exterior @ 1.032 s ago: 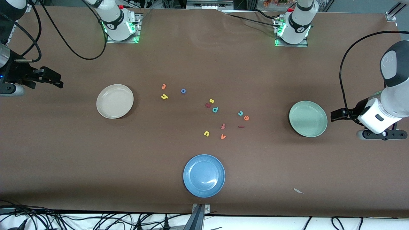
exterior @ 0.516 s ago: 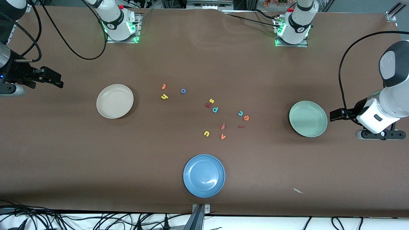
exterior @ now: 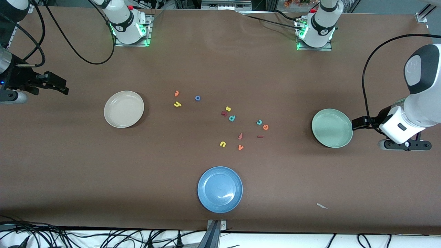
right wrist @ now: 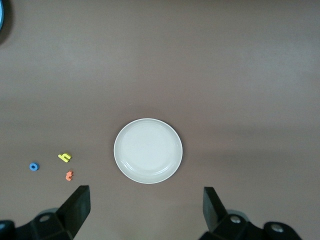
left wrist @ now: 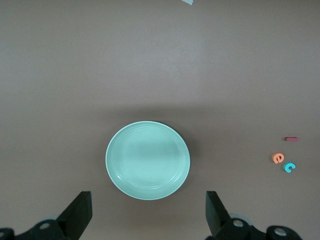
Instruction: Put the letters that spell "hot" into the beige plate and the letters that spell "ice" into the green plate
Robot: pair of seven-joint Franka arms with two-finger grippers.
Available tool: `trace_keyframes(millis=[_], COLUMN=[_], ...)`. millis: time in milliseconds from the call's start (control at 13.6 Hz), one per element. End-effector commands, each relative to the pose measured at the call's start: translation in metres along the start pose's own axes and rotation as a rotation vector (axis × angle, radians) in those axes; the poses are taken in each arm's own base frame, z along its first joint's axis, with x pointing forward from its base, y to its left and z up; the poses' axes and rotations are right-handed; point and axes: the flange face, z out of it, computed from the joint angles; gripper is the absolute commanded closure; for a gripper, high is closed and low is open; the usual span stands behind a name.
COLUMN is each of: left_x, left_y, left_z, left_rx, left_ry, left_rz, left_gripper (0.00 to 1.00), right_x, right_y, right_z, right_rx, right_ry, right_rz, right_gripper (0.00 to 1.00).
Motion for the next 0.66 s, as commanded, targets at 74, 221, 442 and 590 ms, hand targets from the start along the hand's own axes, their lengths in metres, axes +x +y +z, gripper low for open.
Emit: trace_keyframes(millis=[74, 221, 442, 590], left_x=[-0.0032, -0.0037, -0.0032, -0.0022], left_y=[0.0008, 0.0008, -0.0002, -0.0002], left_z=[-0.0023, -0.0031, -0.0023, -0.0006], left_rx=[-0.028, -0.028, -0.029, -0.029], left_ry=[-0.002, -0.002, -0.002, -0.002], left_rz=[0.017, 0.018, 0.017, 0.017], left_gripper=[0.0, 0.0, 0.0, 0.0], right_x=[-0.0017, -0.0018, -0.0014, -0.0021], right_y=[-0.0021, -0.0021, -0.0021, -0.0021], right_z=[-0.0029, -0.0022, -0.0006, 0.0006], right_rx=[0.009, 0.009, 0.009, 0.009], right_ry=[-0.009, -0.011, -0.014, -0.021], right_rz=[0.006, 0.006, 0.005, 0.005], right_gripper=[0.0, 0.0, 0.0, 0.0])
